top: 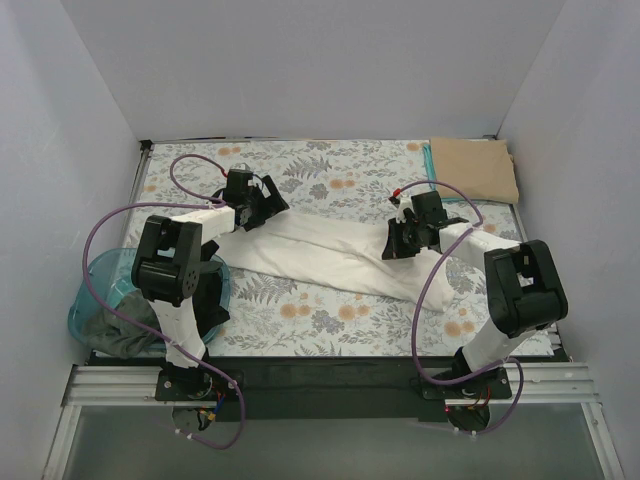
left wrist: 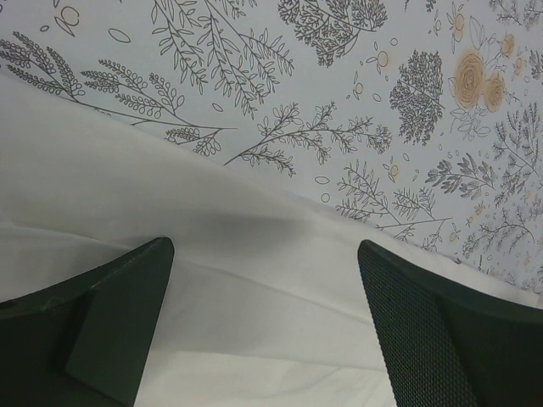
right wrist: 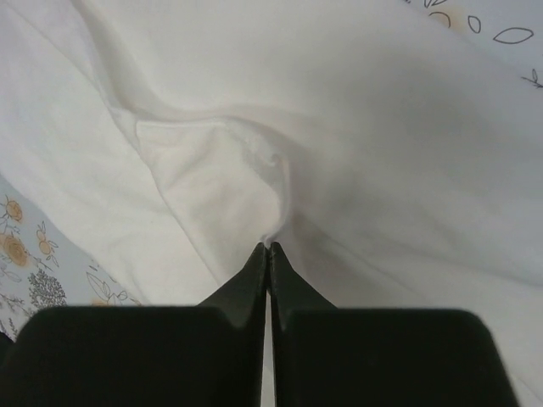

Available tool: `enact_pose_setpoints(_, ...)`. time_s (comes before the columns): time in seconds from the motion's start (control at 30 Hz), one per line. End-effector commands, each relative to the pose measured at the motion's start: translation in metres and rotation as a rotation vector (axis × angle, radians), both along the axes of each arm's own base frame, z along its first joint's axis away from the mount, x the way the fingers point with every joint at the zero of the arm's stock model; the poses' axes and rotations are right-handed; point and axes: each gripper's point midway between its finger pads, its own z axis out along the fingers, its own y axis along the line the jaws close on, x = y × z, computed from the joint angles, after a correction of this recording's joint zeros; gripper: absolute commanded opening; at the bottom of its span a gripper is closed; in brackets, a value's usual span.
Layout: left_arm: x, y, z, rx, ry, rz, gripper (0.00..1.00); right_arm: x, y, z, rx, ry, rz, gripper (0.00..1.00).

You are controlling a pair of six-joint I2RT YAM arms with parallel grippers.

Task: Fold and stack the t-shirts
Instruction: Fold the tshirt

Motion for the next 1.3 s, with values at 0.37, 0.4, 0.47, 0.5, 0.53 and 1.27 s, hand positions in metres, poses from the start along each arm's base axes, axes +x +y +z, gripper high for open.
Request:
enact_pose_setpoints(0.37,-0.047,0.025,-0.04,0.106,0.179,0.015,0.92,-0.041,0.036,0.043,-0.004,-0.129,-0.004,0.01)
enact_pose_setpoints(0.4,-0.048,0.026,-0.041,0.111,0.179,0.017,0.91,-0.047,0.042,0.041,-0.011,-0.123,0.002,0.01)
enact_pose_setpoints(0.47,-0.049,0.029,-0.042,0.125,0.179,0.024,0.92,-0.049,0.043,0.037,-0.034,-0.117,-0.056,0.01)
enact_pose_setpoints(0.5,-0.049,0.029,-0.04,0.124,0.176,0.024,0.91,-0.057,0.05,0.035,-0.044,-0.113,-0.046,0.03)
enact_pose_setpoints(0.53,-0.049,0.028,-0.04,0.121,0.175,0.022,0.92,-0.058,0.05,0.034,-0.055,-0.115,-0.089,0.03)
enact_pose_setpoints(1.27,-0.052,0.023,-0.037,0.095,0.172,-0.003,0.92,-0.078,0.067,0.084,-0.12,-0.327,-0.211,0.98)
